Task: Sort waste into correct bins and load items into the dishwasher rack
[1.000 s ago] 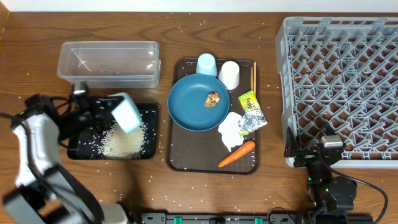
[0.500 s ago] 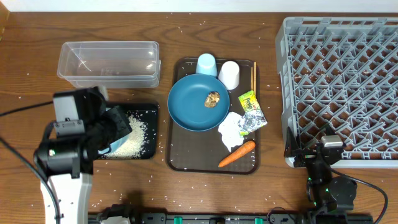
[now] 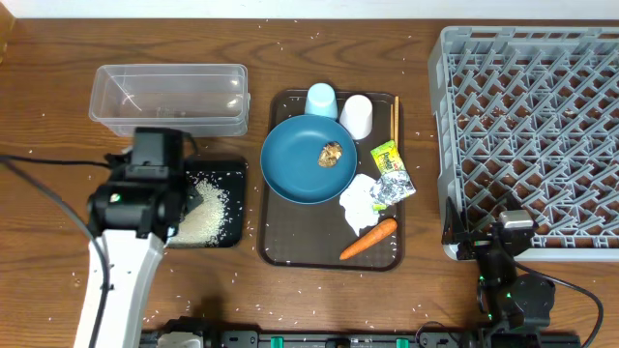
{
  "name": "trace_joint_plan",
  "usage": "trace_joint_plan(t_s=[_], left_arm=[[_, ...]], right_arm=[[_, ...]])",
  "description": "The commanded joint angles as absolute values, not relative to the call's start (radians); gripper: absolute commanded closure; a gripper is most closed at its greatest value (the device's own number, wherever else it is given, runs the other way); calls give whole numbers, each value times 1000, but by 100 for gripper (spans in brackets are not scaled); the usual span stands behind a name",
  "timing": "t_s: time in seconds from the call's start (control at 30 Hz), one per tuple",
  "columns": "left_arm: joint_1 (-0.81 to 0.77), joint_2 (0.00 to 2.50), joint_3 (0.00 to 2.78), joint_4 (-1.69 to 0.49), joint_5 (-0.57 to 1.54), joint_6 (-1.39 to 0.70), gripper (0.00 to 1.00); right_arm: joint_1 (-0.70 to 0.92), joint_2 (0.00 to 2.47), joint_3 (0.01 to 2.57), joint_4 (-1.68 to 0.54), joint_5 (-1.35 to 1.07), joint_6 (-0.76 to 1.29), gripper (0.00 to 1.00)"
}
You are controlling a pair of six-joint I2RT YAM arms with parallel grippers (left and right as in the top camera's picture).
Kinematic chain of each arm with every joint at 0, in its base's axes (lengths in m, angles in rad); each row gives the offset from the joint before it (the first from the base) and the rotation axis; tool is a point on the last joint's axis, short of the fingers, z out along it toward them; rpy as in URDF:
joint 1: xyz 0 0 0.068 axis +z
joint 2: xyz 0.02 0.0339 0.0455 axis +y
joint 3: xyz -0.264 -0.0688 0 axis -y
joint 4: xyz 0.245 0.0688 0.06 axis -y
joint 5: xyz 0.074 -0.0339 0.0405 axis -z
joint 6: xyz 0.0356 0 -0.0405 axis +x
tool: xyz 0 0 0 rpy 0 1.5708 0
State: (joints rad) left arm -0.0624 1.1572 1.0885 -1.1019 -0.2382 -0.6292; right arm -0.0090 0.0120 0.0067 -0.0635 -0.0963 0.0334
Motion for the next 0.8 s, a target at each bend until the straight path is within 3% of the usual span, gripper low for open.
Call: trace_joint_plan(t_s=[0.0,0.1,0.27,0.33,0.57,0.63,0.77], left_arm=[[-115,1154,1093,-1095,-272,-687,94],[-133,1155,1093,-1010,-47,-539,94],[-133,1166,1093,-940,875,-72,94],[-133,1179,1093,-936,1125,30,94],[-62,1185,1093,-739,1418,-43,94],[-4,1186,1093,-590,1551,-137,94],[157,1187,1093,-403,1570,-428,94]], right_arm=[[-21,7,6,-67,-94,36,1],[-21,7,6,-67,-94,36,1],[-21,7,6,-67,-94,36,1],[-21,7,6,-67,-94,36,1],[-21,7,6,-67,-94,36,1],[-21,7,6,-68,-94,36,1],[-21,7,6,-68,-94,36,1]])
